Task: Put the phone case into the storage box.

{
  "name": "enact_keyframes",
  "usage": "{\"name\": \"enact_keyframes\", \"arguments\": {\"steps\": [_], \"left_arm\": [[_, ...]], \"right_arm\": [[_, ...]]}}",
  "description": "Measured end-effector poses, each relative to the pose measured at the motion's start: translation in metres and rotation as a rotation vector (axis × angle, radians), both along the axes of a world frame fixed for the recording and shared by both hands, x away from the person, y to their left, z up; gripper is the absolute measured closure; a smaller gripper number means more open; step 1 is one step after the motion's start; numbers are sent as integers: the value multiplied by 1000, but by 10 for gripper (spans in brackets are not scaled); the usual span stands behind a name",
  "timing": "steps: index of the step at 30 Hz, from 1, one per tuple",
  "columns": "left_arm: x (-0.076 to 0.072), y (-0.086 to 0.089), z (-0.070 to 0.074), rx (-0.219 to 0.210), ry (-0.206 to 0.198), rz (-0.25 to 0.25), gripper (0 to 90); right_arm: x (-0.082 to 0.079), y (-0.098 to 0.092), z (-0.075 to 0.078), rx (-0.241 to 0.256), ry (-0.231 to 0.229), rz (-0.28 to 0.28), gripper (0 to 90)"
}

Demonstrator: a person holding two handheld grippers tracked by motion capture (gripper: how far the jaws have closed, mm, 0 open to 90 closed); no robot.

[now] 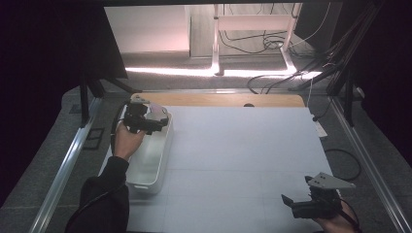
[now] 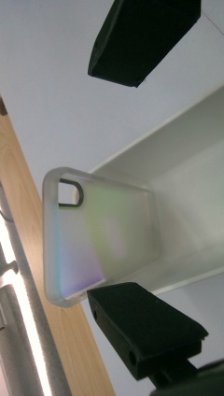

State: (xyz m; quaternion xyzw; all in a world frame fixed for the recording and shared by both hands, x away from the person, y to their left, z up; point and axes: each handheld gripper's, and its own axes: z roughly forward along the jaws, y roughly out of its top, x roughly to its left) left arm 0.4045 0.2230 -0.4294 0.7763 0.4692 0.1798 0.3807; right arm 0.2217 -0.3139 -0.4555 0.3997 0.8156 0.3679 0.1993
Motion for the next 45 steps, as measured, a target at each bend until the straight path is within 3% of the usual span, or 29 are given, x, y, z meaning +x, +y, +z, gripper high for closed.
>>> {"name": "enact_keyframes", "arguments": {"steps": [15, 45], "left_arm": [[-10, 0, 2, -74, 5, -34, 0], [-41, 3, -3, -94, -34, -76, 0]], "right_arm": [[0, 0, 0, 2, 2, -5, 0], [0, 0, 0, 4, 2, -14, 0]]}}
